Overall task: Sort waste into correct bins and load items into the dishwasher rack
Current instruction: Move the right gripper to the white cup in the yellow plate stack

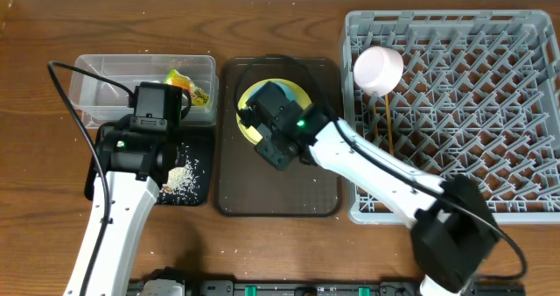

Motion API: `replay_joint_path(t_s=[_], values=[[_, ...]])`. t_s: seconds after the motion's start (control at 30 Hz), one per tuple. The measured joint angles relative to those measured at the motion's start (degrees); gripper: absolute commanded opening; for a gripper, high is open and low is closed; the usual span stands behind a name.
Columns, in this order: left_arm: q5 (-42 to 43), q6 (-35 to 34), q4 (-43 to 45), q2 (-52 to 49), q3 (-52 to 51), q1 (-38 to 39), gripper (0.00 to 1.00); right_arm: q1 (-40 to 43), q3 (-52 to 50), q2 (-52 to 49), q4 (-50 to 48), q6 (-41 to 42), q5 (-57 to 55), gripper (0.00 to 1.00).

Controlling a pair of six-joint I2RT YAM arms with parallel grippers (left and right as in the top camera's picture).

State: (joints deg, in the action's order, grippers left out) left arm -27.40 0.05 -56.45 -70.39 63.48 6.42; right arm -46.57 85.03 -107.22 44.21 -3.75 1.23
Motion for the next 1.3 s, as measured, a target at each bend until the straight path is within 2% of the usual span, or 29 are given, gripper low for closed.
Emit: replay_joint_path(t_s=[0.2,0.4,0.77,0.97,1.3], values=[[0.0,0.0,0.0,0.0,0.0,0.0,0.94,0.2,0.0,3.3,-6.7,0.6,2.0,0.5],[0.0,0.0,0.0,0.0,0.0,0.0,0.94,0.3,0.0,2.8,-10.1,0.8,1.4,0.36],[0.0,0.0,0.0,0.0,0.0,0.0,0.94,0.3,0.0,-5.2,-17.6,-1.6,-2.8,0.34],[0.0,0.0,0.0,0.0,0.0,0.0,0.94,0.3,0.0,-6.7,-17.9,-2.7,-6.2,0.25],[0.0,0.0,0.0,0.0,0.0,0.0,0.94,0.4,0.0,-6.8,-16.5,-2.8,-7.8,0.22]])
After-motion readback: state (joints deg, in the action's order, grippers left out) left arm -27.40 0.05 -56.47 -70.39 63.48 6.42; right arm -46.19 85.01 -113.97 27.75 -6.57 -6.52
